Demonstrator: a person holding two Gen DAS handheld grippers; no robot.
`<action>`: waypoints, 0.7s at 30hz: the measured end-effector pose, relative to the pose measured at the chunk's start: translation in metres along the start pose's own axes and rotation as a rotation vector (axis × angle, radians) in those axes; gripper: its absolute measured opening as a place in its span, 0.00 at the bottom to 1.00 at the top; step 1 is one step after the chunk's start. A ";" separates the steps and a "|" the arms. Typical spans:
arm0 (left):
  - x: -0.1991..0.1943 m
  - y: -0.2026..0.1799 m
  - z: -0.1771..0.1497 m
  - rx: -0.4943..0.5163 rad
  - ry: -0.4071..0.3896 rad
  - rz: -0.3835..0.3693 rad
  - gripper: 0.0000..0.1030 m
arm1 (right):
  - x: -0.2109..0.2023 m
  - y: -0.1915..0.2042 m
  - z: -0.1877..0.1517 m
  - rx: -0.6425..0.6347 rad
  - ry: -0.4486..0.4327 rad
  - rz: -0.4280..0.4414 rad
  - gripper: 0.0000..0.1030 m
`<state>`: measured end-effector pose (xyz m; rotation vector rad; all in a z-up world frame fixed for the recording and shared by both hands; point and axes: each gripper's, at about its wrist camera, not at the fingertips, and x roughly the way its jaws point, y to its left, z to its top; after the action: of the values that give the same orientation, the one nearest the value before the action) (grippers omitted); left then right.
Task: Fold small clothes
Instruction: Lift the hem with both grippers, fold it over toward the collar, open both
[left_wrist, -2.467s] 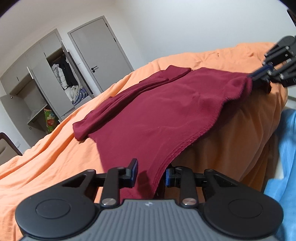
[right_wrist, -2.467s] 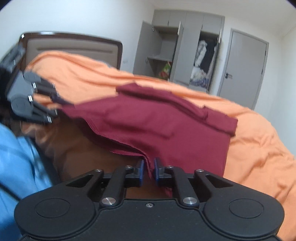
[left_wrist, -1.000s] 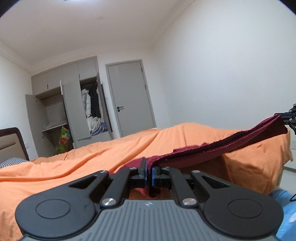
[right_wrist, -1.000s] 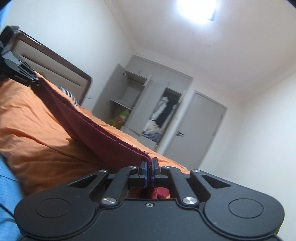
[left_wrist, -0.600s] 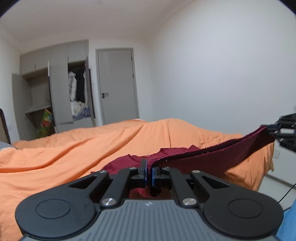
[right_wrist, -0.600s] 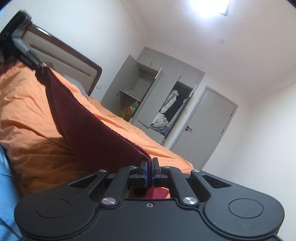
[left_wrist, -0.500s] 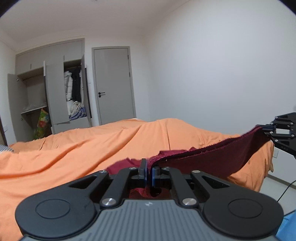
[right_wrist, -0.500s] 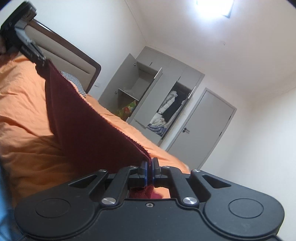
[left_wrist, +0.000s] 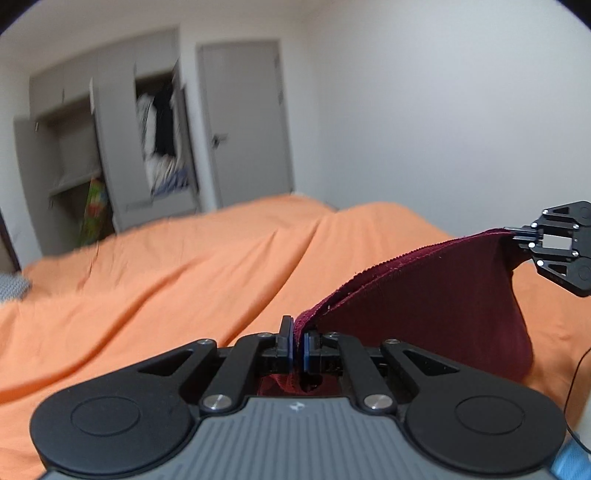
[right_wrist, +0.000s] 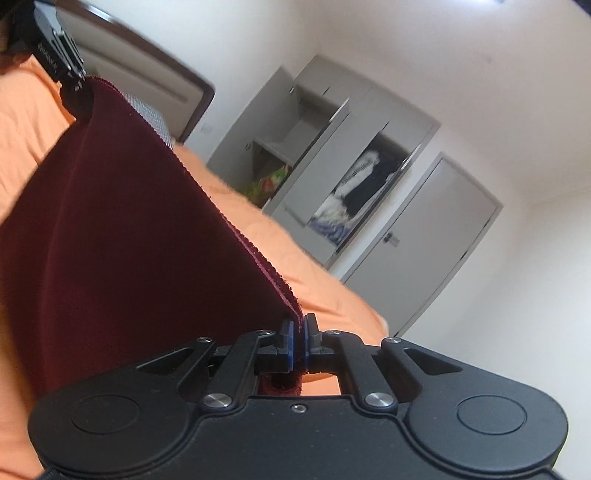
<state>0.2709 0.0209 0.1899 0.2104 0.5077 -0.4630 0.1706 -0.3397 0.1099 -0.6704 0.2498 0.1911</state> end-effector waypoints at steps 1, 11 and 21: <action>0.018 0.008 0.004 -0.023 0.029 -0.004 0.04 | 0.019 -0.002 0.000 -0.004 0.022 0.008 0.04; 0.166 0.070 -0.016 -0.185 0.255 -0.018 0.04 | 0.161 0.009 -0.026 0.015 0.273 0.148 0.05; 0.226 0.096 -0.064 -0.336 0.365 -0.023 0.12 | 0.206 0.022 -0.065 0.136 0.395 0.214 0.31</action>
<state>0.4646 0.0406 0.0273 -0.0375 0.9361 -0.3558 0.3501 -0.3446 -0.0117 -0.5410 0.7097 0.2429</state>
